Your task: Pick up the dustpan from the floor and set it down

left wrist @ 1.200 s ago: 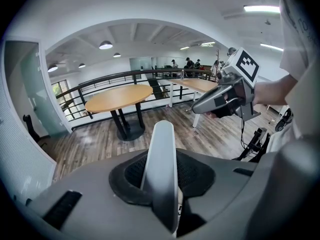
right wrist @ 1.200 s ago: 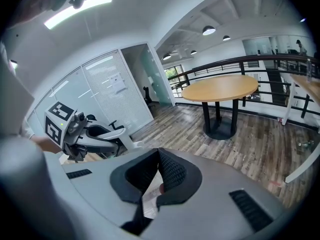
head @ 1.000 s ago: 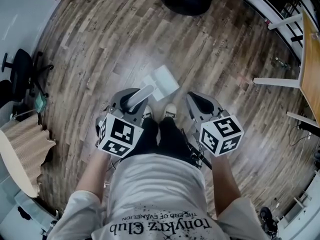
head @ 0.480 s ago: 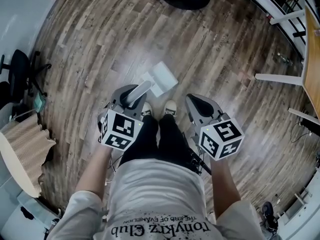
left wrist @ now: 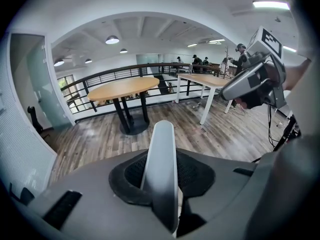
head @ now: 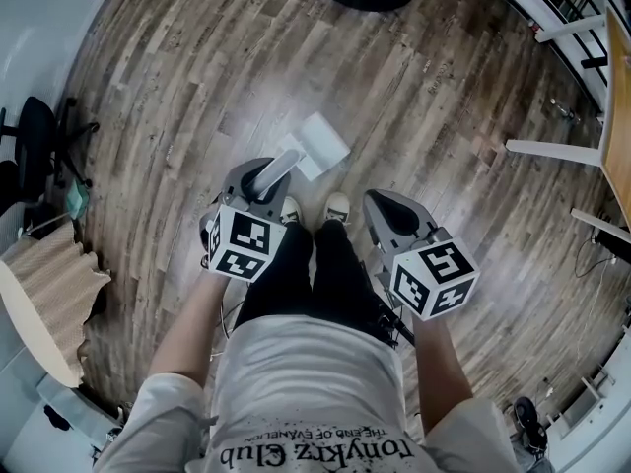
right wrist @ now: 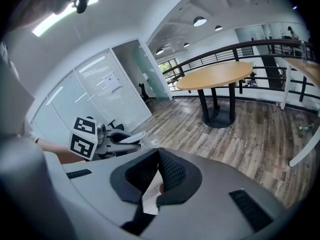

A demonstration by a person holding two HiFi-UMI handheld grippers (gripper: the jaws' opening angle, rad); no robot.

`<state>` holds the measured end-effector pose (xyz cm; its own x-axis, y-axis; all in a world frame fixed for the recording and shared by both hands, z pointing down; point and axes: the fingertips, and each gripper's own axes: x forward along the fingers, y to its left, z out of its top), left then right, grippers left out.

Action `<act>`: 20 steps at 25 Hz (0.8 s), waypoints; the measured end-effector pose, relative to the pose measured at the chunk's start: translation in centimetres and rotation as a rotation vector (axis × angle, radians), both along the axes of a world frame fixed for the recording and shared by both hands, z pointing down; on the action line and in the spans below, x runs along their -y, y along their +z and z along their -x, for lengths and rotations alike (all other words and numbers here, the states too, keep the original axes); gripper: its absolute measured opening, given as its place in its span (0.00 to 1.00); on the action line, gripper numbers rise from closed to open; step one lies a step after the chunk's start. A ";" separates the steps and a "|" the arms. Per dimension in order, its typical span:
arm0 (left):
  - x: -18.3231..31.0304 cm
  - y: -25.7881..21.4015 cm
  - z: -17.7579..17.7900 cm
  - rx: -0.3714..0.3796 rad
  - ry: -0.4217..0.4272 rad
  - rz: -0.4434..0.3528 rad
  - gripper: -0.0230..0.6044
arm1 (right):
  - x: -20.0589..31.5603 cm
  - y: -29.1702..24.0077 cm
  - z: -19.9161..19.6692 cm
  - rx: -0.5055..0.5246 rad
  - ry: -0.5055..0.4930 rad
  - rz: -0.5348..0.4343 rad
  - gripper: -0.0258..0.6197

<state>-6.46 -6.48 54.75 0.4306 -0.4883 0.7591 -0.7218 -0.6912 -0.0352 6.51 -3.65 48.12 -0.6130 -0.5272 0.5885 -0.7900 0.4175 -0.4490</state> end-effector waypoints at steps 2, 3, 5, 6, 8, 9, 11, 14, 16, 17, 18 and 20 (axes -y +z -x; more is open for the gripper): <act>0.3 0.5 0.0 0.001 -0.001 0.001 0.22 | 0.1 0.1 0.1 0.003 0.002 0.002 0.08; 0.4 0.7 0.0 0.001 -0.001 0.001 0.22 | 0.1 0.2 0.1 0.004 0.004 0.003 0.08; 0.6 1.0 -0.1 0.002 0.002 0.000 0.22 | 0.1 0.3 0.0 0.005 0.007 0.005 0.08; 0.7 1.3 -0.2 0.002 0.003 0.000 0.22 | 0.2 0.3 0.0 0.005 0.008 0.006 0.08; 1.0 1.7 -0.3 0.000 0.001 0.001 0.22 | 0.3 0.4 -0.1 0.004 0.011 0.010 0.08; 1.2 1.9 -0.3 -0.001 -0.001 0.002 0.22 | 0.4 0.5 -0.1 0.004 0.012 0.012 0.08; 1.5 2.3 -0.3 -0.002 -0.005 0.001 0.22 | 0.6 0.6 -0.1 0.000 0.011 0.013 0.08; 1.8 2.8 -0.5 -0.004 -0.011 -0.004 0.22 | 0.7 0.9 -0.2 -0.009 0.007 0.012 0.08; 1.8 3.1 -0.6 -0.005 -0.014 -0.007 0.22 | 0.6 1.2 -0.3 -0.009 0.008 0.015 0.08; 1.8 3.2 -0.7 -0.006 -0.015 -0.007 0.22 | 0.6 1.4 -0.4 -0.011 0.009 0.018 0.08; 1.8 3.3 -0.7 -0.007 -0.015 -0.007 0.22 | 0.6 1.6 -0.4 -0.013 0.011 0.022 0.08; 1.8 3.5 -0.8 -0.008 -0.014 -0.008 0.22 | 0.6 1.9 -0.4 -0.014 0.013 0.030 0.08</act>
